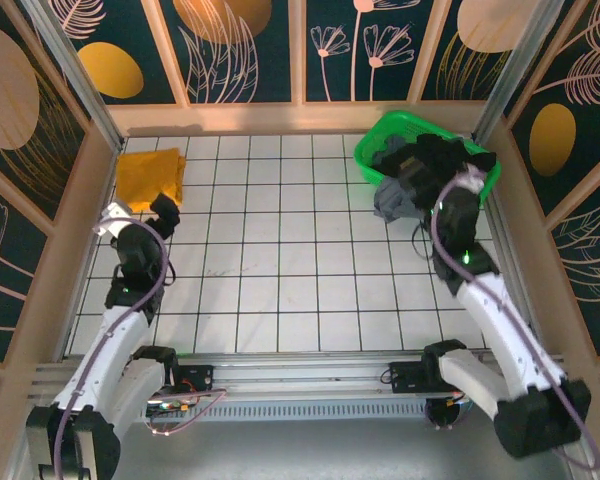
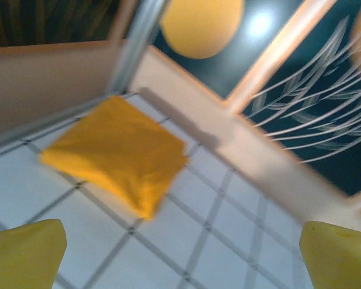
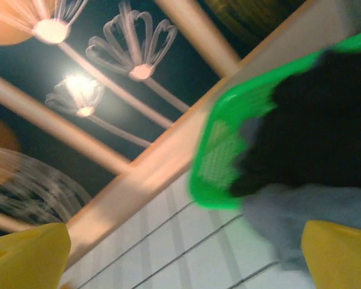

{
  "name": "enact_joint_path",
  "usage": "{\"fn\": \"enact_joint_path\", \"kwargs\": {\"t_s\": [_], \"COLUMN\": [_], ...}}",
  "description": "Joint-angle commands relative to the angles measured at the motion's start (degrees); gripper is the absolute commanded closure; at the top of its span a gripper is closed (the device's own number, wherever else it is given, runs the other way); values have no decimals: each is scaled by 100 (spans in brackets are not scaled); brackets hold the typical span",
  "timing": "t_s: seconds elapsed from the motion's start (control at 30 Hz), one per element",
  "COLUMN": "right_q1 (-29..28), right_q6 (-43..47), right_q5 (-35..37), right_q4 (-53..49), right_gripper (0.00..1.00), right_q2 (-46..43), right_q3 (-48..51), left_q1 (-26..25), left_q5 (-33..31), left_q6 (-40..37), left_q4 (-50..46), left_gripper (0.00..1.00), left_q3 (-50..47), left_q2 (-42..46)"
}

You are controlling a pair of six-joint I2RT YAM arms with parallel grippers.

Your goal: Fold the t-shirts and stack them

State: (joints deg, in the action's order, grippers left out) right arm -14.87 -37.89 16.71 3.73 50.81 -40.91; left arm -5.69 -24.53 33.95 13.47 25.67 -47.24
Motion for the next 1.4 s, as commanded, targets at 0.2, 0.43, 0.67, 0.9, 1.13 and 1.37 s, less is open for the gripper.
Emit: {"fn": "enact_joint_path", "kwargs": {"t_s": [0.2, 0.43, 0.67, 0.9, 1.13, 1.37], "right_q1": [380, 1052, 1423, 1593, 1610, 1610], "right_q6": [2658, 3074, 3586, 3684, 3683, 3683], "right_q5": [1381, 542, -677, -1422, -1451, -1464], "right_q4": [2393, 4114, 6367, 6755, 6809, 6799], "right_gripper": [1, 1, 1, 1, 1, 1], "right_q2": [674, 2386, 3153, 3723, 3742, 3736], "right_q3": [2293, 2449, 2797, 2754, 2771, 2771], "left_q1": [19, 363, 534, 530, 525, 525], "left_q5": [-414, 236, 1012, 983, 986, 987], "left_q6": [-2117, -2530, -2668, -2669, -2684, -2689], "left_q4": [3223, 4197, 7137, 6170, 6136, 6112], "left_gripper": [1, 1, 1, 1, 1, 1], "left_q3": [-1289, -549, -1836, -1323, -1328, -1310], "left_q2": [-1645, -3478, -4058, -3995, -3981, -3981]}}
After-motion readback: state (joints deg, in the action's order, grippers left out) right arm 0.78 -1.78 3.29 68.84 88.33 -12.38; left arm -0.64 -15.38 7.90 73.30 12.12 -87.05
